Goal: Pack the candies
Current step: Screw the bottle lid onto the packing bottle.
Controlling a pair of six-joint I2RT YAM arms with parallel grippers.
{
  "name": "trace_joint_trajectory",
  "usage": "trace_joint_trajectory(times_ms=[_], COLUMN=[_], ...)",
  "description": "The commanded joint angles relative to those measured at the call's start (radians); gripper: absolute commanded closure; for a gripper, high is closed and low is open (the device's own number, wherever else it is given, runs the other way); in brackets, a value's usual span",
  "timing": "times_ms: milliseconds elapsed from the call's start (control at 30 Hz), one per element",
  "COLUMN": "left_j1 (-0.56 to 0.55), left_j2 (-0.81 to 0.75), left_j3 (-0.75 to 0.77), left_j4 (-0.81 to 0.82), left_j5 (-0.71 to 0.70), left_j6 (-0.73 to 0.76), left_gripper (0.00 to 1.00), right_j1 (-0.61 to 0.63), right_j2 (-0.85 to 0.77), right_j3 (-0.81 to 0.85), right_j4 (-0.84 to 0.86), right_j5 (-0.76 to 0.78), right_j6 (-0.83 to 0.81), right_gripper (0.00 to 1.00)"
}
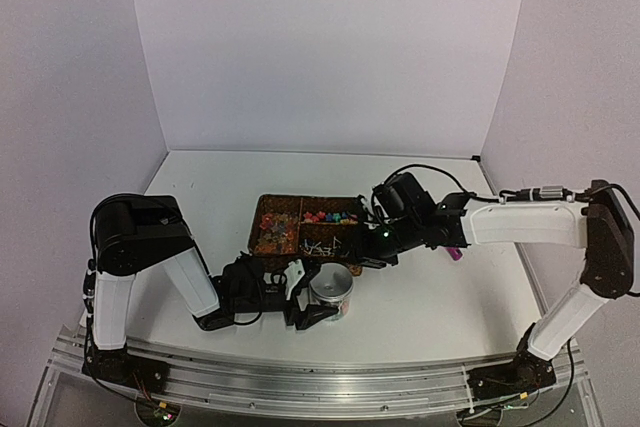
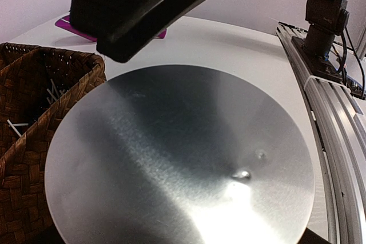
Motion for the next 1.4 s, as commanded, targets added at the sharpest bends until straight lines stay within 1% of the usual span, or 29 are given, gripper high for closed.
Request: trace_joint_trajectory(times_ms=[0,233,300,367,533,633,733,867,1000,1067,1167,1267,1367], left_j1=[-0.003,-0.003,-0.003,-0.003,-0.002,-0.001,0.001,0.001,0.001,0.001,0.001,0.003,0.003], left_j2=[-0.005,0.005,0.008,0.011,0.018,0.023,0.024,0.029,0.032,0.033,0.033,0.031,0.03], left_j3=[0.004,0.013,0.02,0.027,0.041,0.048,0.051,0.056,0.059,0.057,0.059,0.05,0.04], left_j4=[-0.028,-0.036,-0.046,-0.054,-0.073,-0.079,-0.079,-0.08,-0.061,-0.041,-0.034,-0.032,-0.039], left_j5=[0.006,-0.006,-0.026,-0.057,-0.13,-0.177,-0.19,-0.187,-0.169,-0.144,-0.109,-0.042,0.01], left_j6=[0.007,0.006,0.002,-0.002,-0.016,-0.025,-0.036,-0.054,-0.037,-0.003,0.017,0.023,0.023], left_gripper=[0.29,0.29,0.29,0.29,0.3,0.3,0.3,0.3,0.3,0.3,0.3,0.31,0.32], right_j1=[0.004,0.011,0.023,0.041,0.091,0.107,0.113,0.142,0.202,0.218,0.221,0.212,0.15], right_j2=[0.045,0.03,0.031,0.021,-0.02,-0.073,-0.146,-0.2,-0.185,-0.173,-0.2,-0.248,-0.251], right_j3=[0.038,-0.004,-0.007,-0.023,-0.092,-0.148,-0.21,-0.256,-0.244,-0.235,-0.241,-0.25,-0.208], right_j4=[-0.002,0.002,0.002,0.002,0.001,-0.002,-0.004,-0.005,-0.005,-0.005,-0.007,-0.027,-0.037], right_j5=[-0.061,-0.07,-0.07,-0.06,-0.026,-0.003,0.018,0.047,0.074,0.079,0.082,0.124,0.134], right_j6=[-0.094,-0.089,-0.083,-0.068,0.012,0.069,0.145,0.226,0.273,0.283,0.288,0.273,0.244], right_gripper=[0.74,0.81,0.85,0.86,0.87,0.88,0.89,0.9,0.91,0.91,0.9,0.9,0.84])
